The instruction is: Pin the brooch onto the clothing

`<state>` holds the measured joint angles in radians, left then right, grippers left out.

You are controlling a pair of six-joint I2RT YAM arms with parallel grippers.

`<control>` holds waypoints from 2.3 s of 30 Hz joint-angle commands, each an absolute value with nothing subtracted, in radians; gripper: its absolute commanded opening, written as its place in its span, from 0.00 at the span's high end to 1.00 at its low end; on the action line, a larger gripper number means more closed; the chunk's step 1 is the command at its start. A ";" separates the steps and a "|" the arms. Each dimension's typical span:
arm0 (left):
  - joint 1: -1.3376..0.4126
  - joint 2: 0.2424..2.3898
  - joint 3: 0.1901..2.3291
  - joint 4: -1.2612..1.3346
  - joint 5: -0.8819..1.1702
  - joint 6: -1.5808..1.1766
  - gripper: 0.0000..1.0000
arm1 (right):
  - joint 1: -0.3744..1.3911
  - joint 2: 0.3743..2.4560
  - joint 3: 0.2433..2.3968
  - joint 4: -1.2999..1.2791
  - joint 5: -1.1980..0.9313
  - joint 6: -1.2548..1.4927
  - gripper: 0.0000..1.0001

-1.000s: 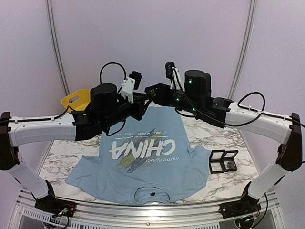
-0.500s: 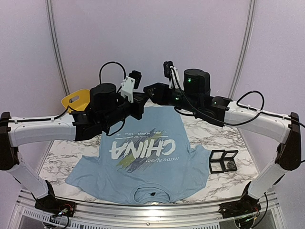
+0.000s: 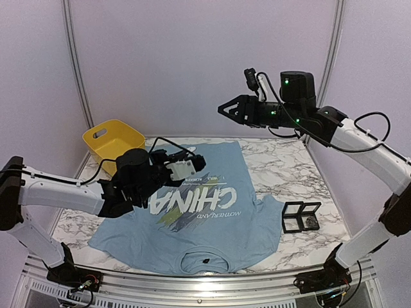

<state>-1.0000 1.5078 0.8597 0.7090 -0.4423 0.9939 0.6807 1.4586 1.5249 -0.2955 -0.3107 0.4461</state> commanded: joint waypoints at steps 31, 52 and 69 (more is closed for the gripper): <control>-1.105 1.744 0.791 1.532 -0.394 1.967 1.00 | 0.713 1.518 1.356 -0.249 -0.739 0.518 0.68; -1.110 1.727 0.793 1.450 -0.446 1.847 1.00 | 0.730 1.561 1.380 -0.212 -0.704 0.502 1.00; -1.078 1.329 0.875 0.478 -0.342 0.841 0.18 | 0.693 1.510 1.419 -0.376 -0.614 0.256 1.00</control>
